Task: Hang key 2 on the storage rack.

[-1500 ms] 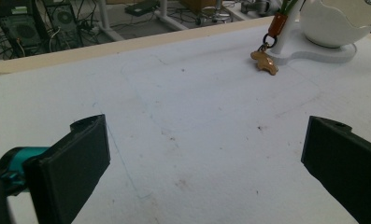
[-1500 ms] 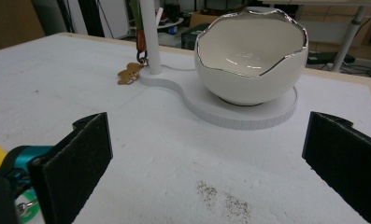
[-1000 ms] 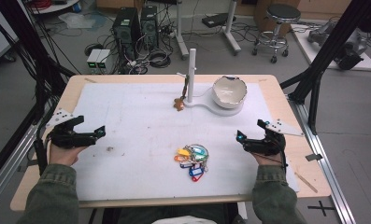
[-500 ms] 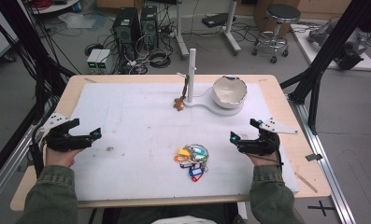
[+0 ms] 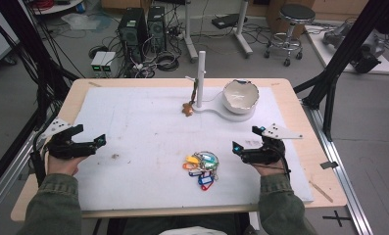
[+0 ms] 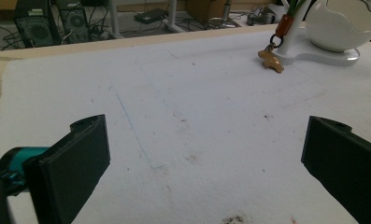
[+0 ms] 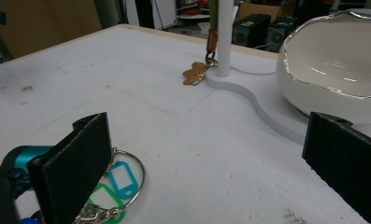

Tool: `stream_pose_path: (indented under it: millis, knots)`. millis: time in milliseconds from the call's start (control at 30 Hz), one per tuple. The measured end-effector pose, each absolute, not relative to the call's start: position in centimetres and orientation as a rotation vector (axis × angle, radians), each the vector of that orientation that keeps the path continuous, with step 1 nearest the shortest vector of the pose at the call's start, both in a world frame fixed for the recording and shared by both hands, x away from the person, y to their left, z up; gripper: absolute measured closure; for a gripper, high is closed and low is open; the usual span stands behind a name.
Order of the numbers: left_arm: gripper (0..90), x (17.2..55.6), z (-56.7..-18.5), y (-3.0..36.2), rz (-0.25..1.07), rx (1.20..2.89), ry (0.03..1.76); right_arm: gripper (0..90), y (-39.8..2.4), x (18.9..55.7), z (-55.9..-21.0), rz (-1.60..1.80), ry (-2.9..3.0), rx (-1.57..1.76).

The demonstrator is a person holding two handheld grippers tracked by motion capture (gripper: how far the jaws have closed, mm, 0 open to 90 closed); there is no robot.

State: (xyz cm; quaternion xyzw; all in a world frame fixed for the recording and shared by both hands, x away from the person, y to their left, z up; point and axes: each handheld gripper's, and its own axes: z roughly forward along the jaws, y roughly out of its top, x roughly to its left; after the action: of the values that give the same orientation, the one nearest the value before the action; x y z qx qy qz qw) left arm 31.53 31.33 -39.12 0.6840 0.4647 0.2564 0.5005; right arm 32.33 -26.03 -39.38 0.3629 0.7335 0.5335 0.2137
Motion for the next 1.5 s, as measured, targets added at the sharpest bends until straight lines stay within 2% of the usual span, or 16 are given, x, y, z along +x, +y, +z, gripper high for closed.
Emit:
stream_pose_path:
  millis: [1500]
  knots:
    - [1.7, 31.8, -39.6, 31.5, 0.612, 1.660, 1.136, 0.8, -18.2, 32.8, -40.3, 1.274, 2.536, 0.927]
